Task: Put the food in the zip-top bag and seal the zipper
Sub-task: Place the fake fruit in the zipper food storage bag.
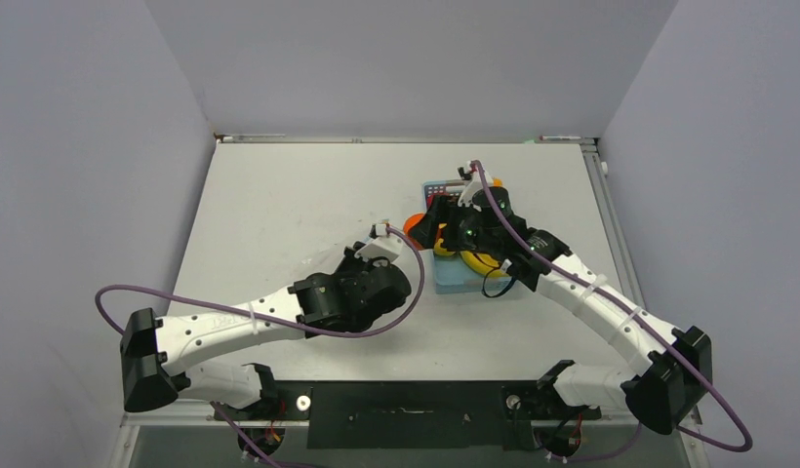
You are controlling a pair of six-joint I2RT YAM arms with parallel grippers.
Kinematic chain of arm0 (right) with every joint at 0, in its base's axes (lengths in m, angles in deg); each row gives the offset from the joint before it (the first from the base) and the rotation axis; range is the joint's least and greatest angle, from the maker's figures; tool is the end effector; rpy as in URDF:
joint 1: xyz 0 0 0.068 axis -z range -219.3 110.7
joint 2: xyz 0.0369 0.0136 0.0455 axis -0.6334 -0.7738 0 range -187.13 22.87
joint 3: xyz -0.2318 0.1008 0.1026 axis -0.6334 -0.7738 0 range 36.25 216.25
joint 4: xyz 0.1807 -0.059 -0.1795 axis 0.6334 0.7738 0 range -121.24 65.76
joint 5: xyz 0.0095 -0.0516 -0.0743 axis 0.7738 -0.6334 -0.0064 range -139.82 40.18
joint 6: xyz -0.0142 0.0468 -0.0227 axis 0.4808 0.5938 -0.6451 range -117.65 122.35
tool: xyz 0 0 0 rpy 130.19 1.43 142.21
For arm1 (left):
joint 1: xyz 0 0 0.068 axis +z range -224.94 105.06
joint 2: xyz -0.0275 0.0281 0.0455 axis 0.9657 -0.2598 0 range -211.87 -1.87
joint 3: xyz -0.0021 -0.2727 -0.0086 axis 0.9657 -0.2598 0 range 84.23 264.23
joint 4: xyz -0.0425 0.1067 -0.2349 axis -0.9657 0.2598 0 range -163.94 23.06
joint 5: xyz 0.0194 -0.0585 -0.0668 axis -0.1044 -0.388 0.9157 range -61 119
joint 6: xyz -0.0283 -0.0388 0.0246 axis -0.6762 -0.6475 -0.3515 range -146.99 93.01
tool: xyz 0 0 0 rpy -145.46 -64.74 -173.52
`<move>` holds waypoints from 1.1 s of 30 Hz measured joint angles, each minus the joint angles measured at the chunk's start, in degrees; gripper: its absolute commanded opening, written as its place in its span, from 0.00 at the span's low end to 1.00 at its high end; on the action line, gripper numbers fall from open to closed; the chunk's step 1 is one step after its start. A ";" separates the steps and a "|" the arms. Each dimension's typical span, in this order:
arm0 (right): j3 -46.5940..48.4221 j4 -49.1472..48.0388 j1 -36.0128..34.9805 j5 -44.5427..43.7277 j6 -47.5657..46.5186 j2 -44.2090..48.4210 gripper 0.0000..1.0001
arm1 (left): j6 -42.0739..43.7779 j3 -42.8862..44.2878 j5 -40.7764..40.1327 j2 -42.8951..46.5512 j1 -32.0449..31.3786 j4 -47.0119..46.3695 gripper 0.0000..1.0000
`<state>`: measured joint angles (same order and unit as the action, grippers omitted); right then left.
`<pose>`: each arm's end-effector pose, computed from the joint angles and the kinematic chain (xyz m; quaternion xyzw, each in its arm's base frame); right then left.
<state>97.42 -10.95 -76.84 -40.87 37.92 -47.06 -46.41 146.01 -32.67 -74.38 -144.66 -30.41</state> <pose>0.2156 0.1726 0.3304 -0.0543 0.8584 0.3552 0.3661 0.1144 -0.2196 0.3048 0.2049 0.8066 0.1627 0.5300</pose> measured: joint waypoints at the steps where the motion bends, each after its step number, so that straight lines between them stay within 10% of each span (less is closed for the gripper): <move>1: -0.39 -1.22 -0.04 1.25 0.81 -0.02 0.41 | 0.00 0.00 0.13 0.24 0.00 0.00 0.00; 33: -4.48 -18.38 -9.42 10.67 10.49 -6.49 0.40 | -1.38 0.00 2.10 4.24 0.83 -0.13 0.00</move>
<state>92.94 -29.33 -86.26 -30.21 48.42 -53.55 -47.79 146.01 -30.57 -70.14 -143.83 -30.55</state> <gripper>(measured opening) 0.691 0.001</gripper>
